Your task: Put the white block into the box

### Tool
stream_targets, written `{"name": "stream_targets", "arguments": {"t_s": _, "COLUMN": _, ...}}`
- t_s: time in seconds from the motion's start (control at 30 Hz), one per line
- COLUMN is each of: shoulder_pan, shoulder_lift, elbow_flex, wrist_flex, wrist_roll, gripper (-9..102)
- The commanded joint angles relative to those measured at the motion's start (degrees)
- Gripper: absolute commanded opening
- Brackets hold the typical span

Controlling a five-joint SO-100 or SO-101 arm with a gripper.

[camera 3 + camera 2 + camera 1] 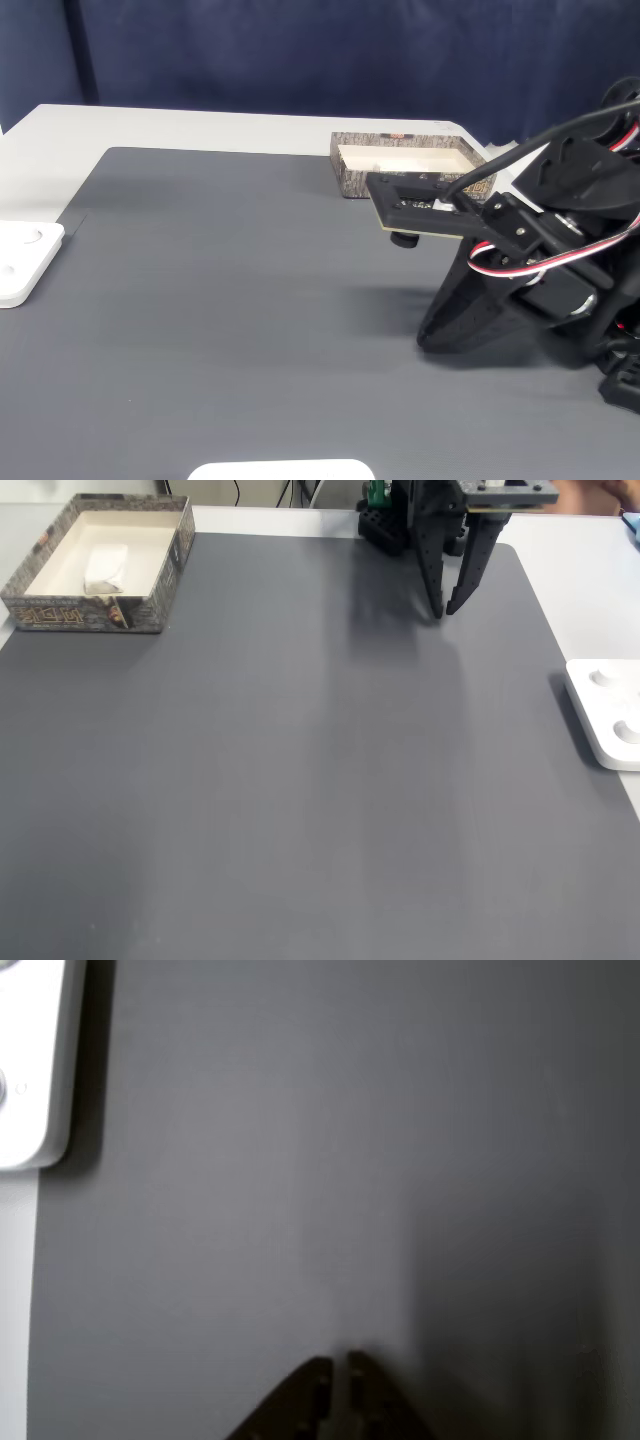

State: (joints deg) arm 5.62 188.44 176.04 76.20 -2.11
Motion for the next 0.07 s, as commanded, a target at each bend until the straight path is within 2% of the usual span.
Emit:
{"name": "stream_targets", "arguments": {"t_s": 0.0, "shoulder_pan": 0.88, "shoulder_lift": 2.02, "elbow_flex": 1.14, "wrist_flex": 0.09, "wrist_roll": 0.09, "gripper": -1}}
{"name": "stream_targets", "arguments": {"t_s": 0.03, "shoulder_pan": 0.88, "shoulder_lift": 2.02, "elbow_flex": 1.14, "wrist_flex": 0.09, "wrist_roll": 0.09, "gripper": -1}}
